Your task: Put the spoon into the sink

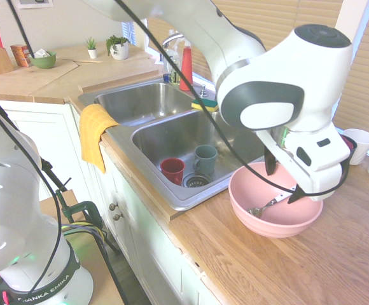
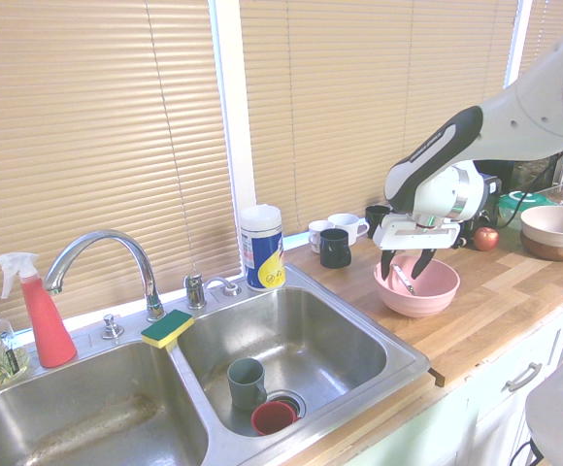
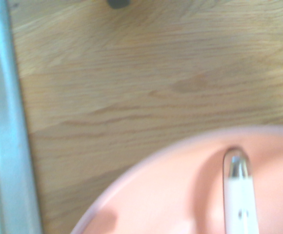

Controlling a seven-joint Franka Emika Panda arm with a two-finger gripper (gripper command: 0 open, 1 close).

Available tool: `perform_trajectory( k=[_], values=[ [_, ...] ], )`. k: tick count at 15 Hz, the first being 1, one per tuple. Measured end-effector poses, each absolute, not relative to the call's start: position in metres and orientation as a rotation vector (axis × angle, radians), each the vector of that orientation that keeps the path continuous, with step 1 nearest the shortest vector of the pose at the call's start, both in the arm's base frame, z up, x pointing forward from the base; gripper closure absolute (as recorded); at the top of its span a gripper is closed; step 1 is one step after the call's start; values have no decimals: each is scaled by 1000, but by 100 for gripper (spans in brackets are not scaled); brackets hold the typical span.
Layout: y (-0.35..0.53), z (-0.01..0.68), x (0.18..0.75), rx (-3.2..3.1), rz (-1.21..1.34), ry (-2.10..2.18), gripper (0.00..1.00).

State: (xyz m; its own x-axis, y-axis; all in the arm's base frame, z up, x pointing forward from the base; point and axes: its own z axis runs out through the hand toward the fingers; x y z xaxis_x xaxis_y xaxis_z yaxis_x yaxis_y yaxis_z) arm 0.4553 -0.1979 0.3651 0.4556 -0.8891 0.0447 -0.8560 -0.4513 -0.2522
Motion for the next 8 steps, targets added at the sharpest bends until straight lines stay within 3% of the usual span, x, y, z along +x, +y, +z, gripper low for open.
perform_trajectory(
  k=[8],
  values=[
    [-211, 354, 460, -2508, -241, 1521, 100]
  ],
)
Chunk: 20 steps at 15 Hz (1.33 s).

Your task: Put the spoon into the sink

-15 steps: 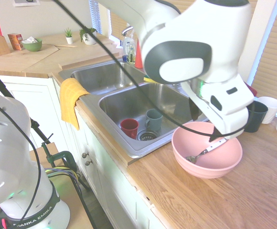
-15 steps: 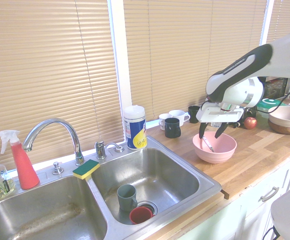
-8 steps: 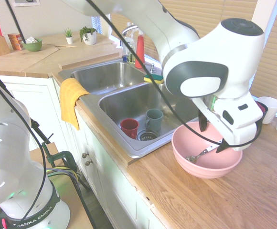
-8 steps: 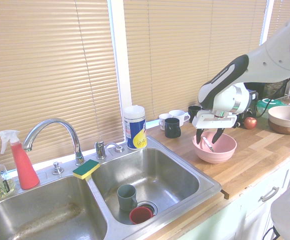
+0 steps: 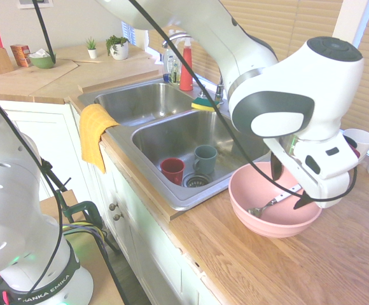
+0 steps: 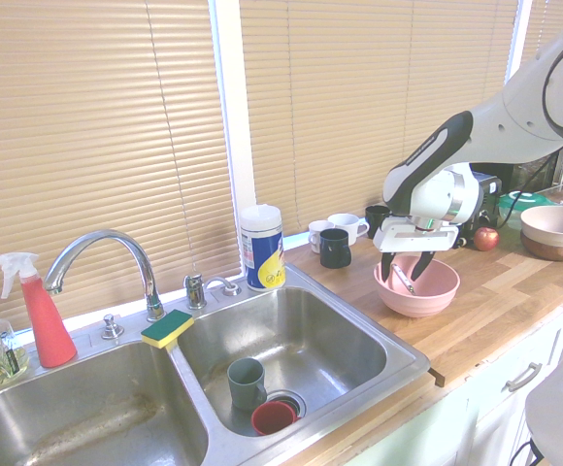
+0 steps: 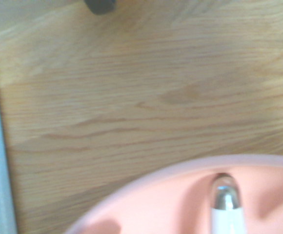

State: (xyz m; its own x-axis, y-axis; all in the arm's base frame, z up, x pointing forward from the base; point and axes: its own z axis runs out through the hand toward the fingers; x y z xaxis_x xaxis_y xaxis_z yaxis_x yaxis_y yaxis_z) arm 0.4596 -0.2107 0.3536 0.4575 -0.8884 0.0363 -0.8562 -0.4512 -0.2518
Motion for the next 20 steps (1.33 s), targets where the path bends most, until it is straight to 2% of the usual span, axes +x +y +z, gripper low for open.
perform_trajectory(
  k=[20],
  values=[
    [-209, 349, 463, -2537, -256, 1479, 100]
  ],
)
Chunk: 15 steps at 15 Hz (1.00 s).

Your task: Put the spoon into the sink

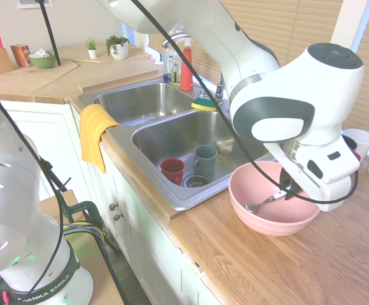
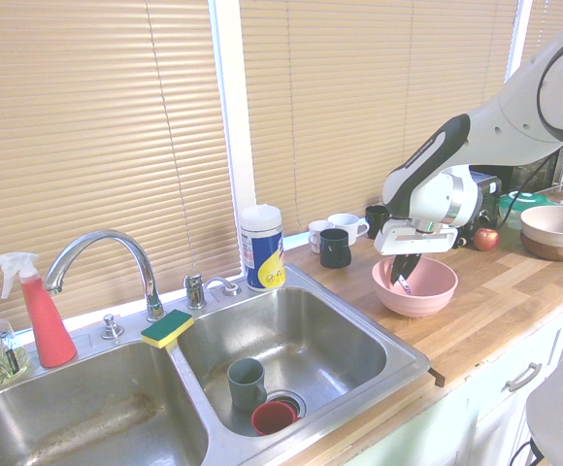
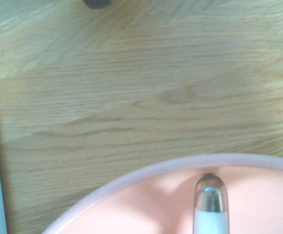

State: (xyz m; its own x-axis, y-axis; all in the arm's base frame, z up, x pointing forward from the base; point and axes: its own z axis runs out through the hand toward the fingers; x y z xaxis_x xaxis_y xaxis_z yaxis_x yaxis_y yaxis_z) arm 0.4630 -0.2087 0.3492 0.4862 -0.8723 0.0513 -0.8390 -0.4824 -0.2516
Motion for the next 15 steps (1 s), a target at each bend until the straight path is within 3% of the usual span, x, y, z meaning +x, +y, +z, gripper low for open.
perform_trajectory(
  k=[7, 15],
  values=[
    [-212, 365, 453, -2516, -299, 1482, 100],
    [-186, 452, 395, -2498, -480, 1417, 100]
  ],
)
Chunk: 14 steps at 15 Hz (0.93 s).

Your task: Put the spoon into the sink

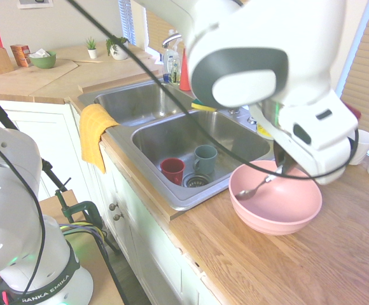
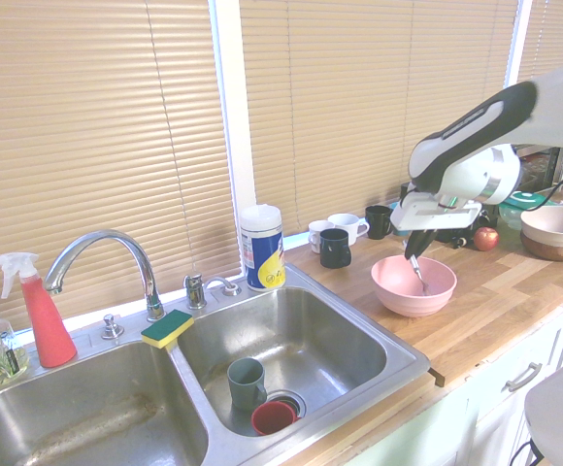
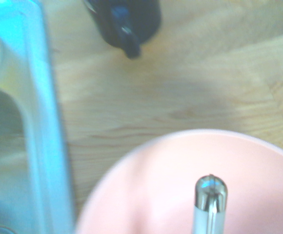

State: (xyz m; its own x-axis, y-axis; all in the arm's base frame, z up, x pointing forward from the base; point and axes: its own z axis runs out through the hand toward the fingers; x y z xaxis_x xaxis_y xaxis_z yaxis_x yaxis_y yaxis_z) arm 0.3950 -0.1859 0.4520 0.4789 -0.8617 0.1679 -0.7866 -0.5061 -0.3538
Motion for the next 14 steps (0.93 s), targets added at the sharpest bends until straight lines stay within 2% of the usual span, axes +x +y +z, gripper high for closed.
perform_trajectory(
  k=[4, 9, 14],
  values=[
    [-146, 496, 383, -2501, -559, 1401, 100],
    [-127, 515, 357, -2516, -615, 1393, 100],
    [-38, 509, 381, -2639, -648, 1310, 100]
  ],
)
